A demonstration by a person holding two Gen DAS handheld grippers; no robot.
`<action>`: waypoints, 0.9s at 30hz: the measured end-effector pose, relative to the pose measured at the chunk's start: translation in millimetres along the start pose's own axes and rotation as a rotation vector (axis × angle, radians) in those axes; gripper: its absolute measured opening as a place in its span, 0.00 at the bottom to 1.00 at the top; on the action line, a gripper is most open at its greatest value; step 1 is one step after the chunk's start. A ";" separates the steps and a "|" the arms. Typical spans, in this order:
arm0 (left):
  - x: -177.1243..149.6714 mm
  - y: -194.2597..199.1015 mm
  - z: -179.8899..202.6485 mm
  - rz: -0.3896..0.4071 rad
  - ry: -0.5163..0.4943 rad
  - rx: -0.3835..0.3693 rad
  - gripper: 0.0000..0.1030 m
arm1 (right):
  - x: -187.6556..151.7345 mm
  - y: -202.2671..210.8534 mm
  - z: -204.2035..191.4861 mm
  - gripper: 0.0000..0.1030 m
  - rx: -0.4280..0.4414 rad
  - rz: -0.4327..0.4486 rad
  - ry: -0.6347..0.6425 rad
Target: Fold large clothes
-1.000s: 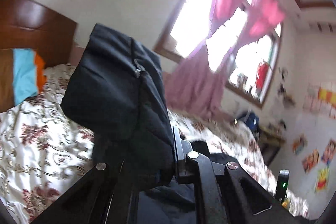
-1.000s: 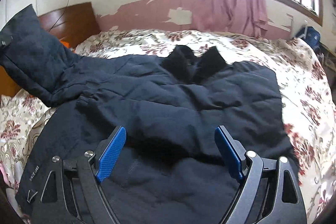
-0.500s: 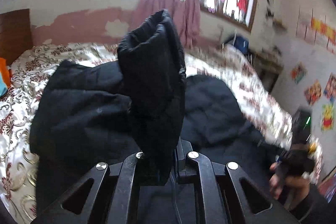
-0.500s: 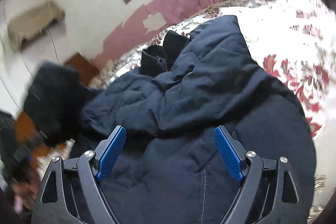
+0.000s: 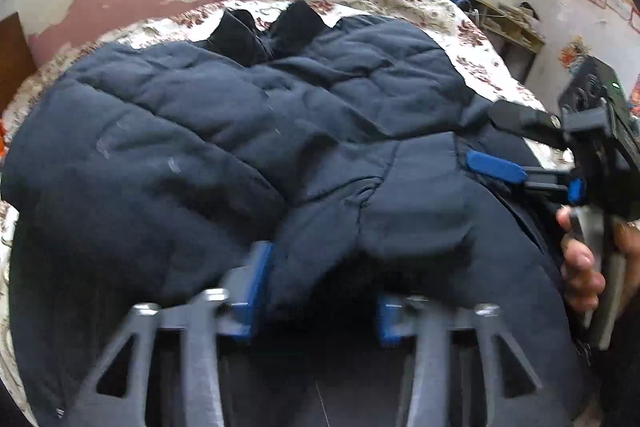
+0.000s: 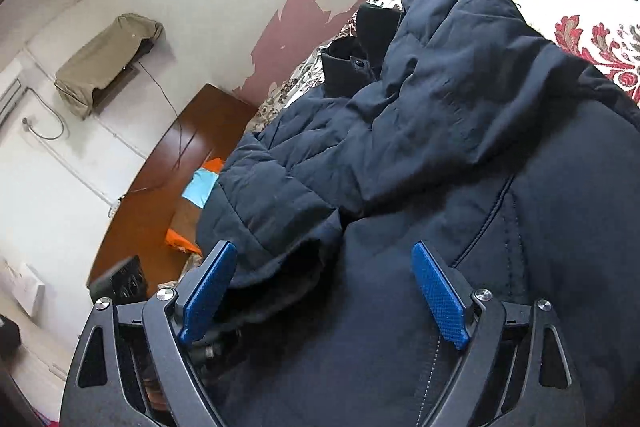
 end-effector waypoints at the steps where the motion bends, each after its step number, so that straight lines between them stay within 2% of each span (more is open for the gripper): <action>1: -1.8 2.1 2.5 0.004 0.008 -0.027 0.71 | -0.3 -0.5 0.1 0.84 0.000 -0.001 0.000; 4: -12.1 11.4 10.5 0.003 -0.029 -0.066 0.76 | -3.3 -8.0 -3.2 0.84 -0.022 -0.017 0.020; 7: -17.5 25.1 14.8 0.030 -0.048 -0.093 0.76 | -10.4 -9.8 -8.0 0.84 -0.090 -0.045 0.080; 10: -21.3 44.4 6.5 0.078 0.007 -0.115 0.77 | -18.1 -17.1 -16.8 0.84 -0.182 -0.062 0.156; 13: -19.3 63.9 -15.8 0.124 0.091 -0.067 0.80 | -25.7 -25.6 -27.3 0.81 -0.213 -0.085 0.227; 14: -17.5 72.8 -27.2 0.142 0.123 -0.036 0.81 | -27.7 -25.4 -29.5 0.76 -0.212 -0.091 0.243; 15: -15.8 80.2 -38.0 0.158 0.150 -0.005 0.81 | -29.3 -25.8 -32.7 0.64 -0.211 -0.099 0.261; 16: -13.4 87.4 -48.5 0.172 0.172 0.023 0.82 | -31.7 -28.6 -36.7 0.47 -0.214 -0.106 0.279; 18: -10.7 97.1 -64.4 0.190 0.203 0.060 0.83 | -33.2 -29.8 -39.4 0.28 -0.231 -0.113 0.302; 20: -8.4 106.8 -80.4 0.199 0.228 0.097 0.83 | -36.3 -27.4 -40.1 0.16 -0.230 -0.109 0.314; 21: -8.4 110.8 -87.5 0.201 0.237 0.113 0.83 | -35.6 -23.0 -38.3 0.07 -0.220 -0.104 0.310; 24: -8.3 119.7 -102.5 0.206 0.240 0.166 0.83 | -31.3 -10.0 -41.7 0.04 -0.196 -0.061 0.317; 27: -6.0 122.4 -113.8 0.212 0.246 0.186 0.83 | -15.2 14.0 -55.0 0.03 -0.233 0.042 0.396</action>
Point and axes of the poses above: each gripper's, at about its wrist camera, not at the fingertips, and y roughly against the way its jaws point, z to its right, x to its top, the point moved 7 cm from there along -y, roughly the way its jaws point, and after that the axes turned 8 degrees about -x, right-handed, at the moved point
